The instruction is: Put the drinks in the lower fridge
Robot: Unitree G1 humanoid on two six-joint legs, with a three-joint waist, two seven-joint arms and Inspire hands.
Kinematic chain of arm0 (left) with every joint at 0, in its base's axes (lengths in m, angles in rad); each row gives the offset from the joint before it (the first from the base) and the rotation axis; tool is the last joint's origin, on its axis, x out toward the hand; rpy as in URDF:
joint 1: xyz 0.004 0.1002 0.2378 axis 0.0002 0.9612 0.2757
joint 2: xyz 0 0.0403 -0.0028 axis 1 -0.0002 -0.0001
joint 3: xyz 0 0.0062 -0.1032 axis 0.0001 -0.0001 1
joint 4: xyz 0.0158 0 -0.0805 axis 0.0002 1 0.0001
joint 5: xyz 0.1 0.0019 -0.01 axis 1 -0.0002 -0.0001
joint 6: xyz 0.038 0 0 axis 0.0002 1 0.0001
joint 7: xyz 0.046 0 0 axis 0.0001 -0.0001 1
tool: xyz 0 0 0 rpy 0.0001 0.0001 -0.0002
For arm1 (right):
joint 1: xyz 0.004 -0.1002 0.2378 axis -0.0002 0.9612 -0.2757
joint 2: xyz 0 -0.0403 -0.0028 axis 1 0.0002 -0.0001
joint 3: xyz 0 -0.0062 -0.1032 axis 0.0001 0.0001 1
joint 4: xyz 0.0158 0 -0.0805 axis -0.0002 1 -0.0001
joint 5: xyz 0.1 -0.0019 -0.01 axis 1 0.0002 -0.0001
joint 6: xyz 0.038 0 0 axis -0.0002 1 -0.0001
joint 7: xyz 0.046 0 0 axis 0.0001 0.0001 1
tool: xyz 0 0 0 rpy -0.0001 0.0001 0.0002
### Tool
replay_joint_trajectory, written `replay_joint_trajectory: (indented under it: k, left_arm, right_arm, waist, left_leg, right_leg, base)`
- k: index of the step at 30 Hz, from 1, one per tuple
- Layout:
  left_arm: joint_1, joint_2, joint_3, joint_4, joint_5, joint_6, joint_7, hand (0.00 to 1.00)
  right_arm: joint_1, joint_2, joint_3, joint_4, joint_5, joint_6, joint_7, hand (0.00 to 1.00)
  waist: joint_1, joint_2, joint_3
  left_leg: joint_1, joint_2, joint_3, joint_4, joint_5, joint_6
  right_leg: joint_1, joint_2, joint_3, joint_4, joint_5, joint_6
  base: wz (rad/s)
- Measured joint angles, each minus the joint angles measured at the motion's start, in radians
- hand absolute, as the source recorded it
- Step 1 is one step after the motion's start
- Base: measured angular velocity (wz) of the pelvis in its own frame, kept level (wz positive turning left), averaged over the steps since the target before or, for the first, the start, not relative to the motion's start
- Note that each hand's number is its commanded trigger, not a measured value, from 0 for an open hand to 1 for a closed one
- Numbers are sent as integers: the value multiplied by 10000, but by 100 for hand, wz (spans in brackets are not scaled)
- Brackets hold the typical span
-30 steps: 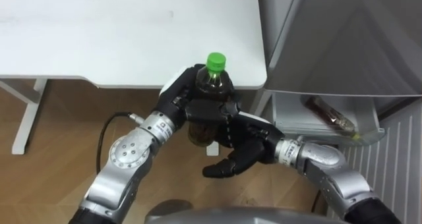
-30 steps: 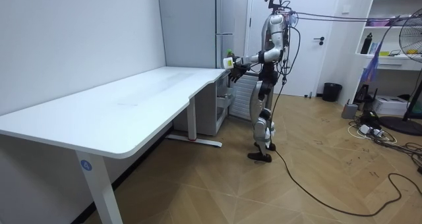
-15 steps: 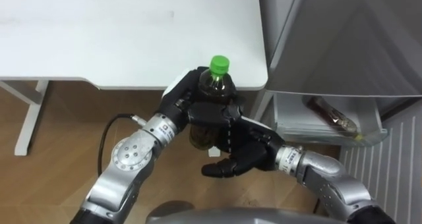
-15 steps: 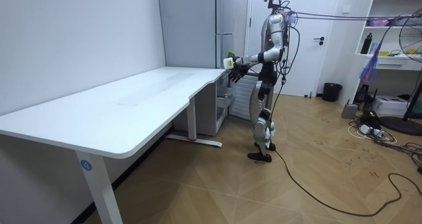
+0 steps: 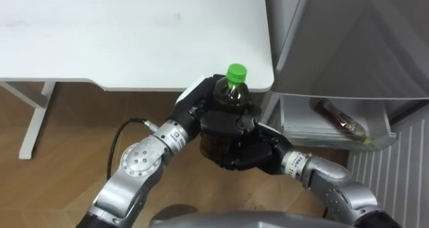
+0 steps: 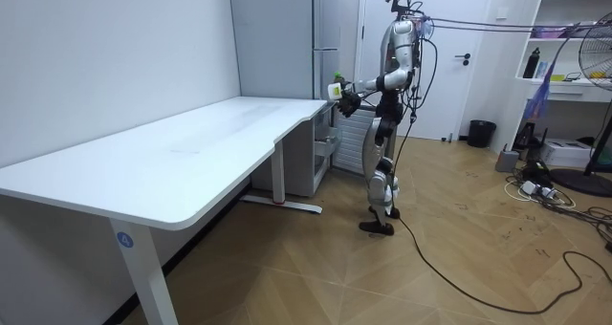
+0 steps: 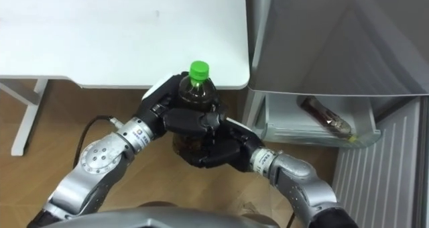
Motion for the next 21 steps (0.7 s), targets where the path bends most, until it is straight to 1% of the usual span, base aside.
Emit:
replay_joint_trajectory:
  k: [4,8,16,17,18,19,21]
  left_arm:
    - [-6,0,70,1,-66,0,32,100]
    - [-8,0,165,0,-314,0,24,100]
    - [-8,1,195,0,-392,0,1,100]
    - [-7,1,200,0,-410,1,0,75]
    - [-8,1,199,0,-411,1,-7,11]
    - [-7,1,199,0,-414,1,-21,0]
    - [-7,1,202,0,-414,1,-21,0]
  right_arm:
    - [0,70,33,0,45,0,5,100]
    - [0,70,85,0,228,1,5,100]
    - [-1,69,122,0,293,3,5,100]
    - [-1,70,125,0,298,3,5,100]
    - [-1,70,125,0,298,2,5,100]
    - [-1,69,125,0,298,3,5,100]
    - [-1,70,130,0,300,2,5,100]
  waist:
    - [71,-16,4]
    - [157,-58,30]
    - [166,-62,33]
    - [163,-62,33]
    - [162,-62,33]
    - [164,-62,33]
    - [164,-62,33]
  left_leg:
    - [3,-2,21,-1,2,5]
    - [0,-5,23,0,4,8]
    - [-12,-5,22,-3,4,8]
    - [-12,-5,22,-4,4,8]
    - [-12,-5,22,-5,4,8]
    - [-12,-5,22,-5,4,8]
    - [-12,-5,22,-5,4,8]
  right_leg:
    - [-2,-4,-4,6,0,1]
    - [-6,-6,-5,6,0,1]
    - [-19,-5,-8,5,-1,1]
    - [-20,-5,-8,5,0,1]
    - [-20,-6,-8,5,0,1]
    - [-20,-6,-8,5,0,1]
    - [-20,-6,-9,5,0,1]
  base:
    - [0]
    - [0]
    - [0]
    - [0]
    - [0]
    - [0]
    - [0]
